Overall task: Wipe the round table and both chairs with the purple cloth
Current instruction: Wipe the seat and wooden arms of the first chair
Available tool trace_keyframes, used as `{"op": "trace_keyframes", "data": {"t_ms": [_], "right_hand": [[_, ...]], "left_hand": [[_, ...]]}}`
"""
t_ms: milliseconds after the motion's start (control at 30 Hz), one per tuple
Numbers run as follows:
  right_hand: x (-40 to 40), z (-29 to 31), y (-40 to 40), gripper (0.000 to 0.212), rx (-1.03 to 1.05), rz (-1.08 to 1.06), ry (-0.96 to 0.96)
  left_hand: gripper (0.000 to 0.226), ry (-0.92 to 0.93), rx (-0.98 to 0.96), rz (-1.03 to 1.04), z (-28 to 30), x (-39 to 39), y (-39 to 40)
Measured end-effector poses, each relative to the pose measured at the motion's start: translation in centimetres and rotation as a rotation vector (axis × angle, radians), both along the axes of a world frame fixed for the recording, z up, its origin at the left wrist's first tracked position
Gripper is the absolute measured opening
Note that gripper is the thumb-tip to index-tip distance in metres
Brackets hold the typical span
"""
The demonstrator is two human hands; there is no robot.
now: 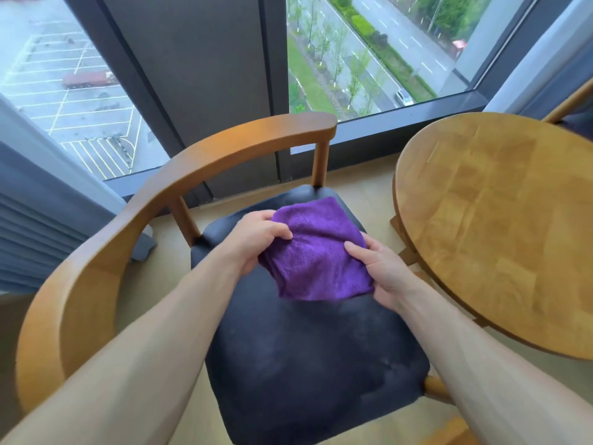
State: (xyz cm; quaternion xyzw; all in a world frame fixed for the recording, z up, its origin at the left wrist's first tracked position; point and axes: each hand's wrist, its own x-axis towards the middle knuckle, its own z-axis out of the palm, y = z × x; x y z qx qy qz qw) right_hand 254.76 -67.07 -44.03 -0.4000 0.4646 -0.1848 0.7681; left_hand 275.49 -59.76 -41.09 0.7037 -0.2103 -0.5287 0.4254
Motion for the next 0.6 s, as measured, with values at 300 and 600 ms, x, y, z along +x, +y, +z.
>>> {"op": "trace_keyframes", "data": {"t_ms": [300,600], "right_hand": [[-5.8,6.4,2.6,0.026,-0.364,0.060,-0.079],[-14.4,17.0,7.8,0.019,-0.642,0.332,-0.037]], "left_hand": [[0.029,-0.266,-0.152,-0.031,7.5,-7.3,5.4],[0.022,-0.325,-0.320,-0.043,14.5,-18.5,13.4]]}}
